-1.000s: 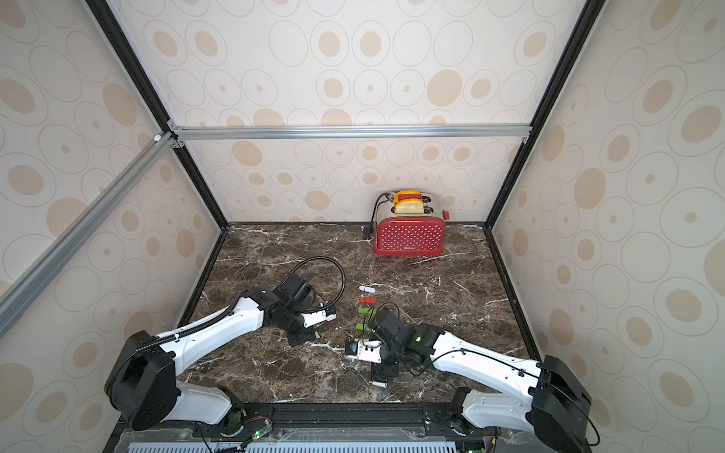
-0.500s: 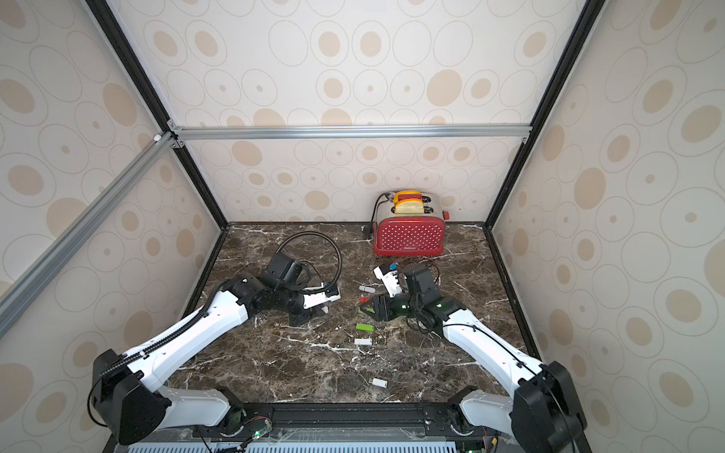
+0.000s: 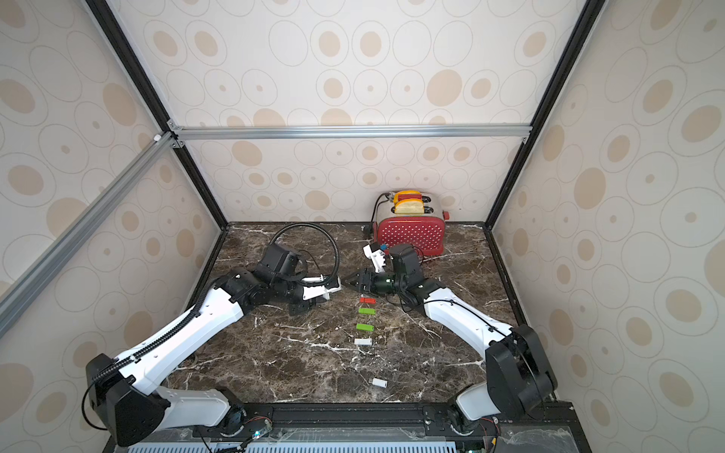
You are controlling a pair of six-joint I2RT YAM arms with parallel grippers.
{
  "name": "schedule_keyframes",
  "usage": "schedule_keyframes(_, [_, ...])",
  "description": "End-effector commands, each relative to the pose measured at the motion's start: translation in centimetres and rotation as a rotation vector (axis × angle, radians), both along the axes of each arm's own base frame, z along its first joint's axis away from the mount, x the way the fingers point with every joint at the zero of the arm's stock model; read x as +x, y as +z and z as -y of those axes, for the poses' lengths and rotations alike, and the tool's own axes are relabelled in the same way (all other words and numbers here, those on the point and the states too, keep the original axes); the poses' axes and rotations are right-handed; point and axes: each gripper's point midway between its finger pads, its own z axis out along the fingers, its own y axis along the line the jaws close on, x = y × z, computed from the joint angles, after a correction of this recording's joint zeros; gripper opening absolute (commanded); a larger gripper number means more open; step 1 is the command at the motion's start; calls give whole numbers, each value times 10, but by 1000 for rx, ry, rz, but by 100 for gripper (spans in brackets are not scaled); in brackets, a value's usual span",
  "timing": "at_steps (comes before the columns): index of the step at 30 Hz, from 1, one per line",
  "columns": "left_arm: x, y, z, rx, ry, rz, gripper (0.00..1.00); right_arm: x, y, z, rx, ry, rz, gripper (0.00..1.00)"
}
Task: Close the usb drive cover
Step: Pick up the cover from the center of the board.
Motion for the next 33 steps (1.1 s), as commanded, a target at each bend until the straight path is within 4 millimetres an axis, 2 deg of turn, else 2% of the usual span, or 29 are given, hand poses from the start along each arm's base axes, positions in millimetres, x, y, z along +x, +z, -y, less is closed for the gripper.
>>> schedule_keyframes(1, [11, 21, 4, -22, 3, 62, 12, -6, 9, -16, 25, 57, -5, 48])
schedule_keyframes(10, [20, 28, 6, -35, 26, 84, 11, -16, 6, -39, 17, 132, -13, 45])
schedule_keyframes(21, [26, 30, 6, -40, 49, 100, 11, -20, 1, -43, 9, 151, -18, 37])
schedule_keyframes(31, [26, 32, 8, -46, 42, 102, 11, -19, 4, -48, 26, 170, -17, 10])
schedule_keyframes(33, [26, 32, 7, -45, 43, 100, 14, -19, 4, -48, 27, 172, -8, 5])
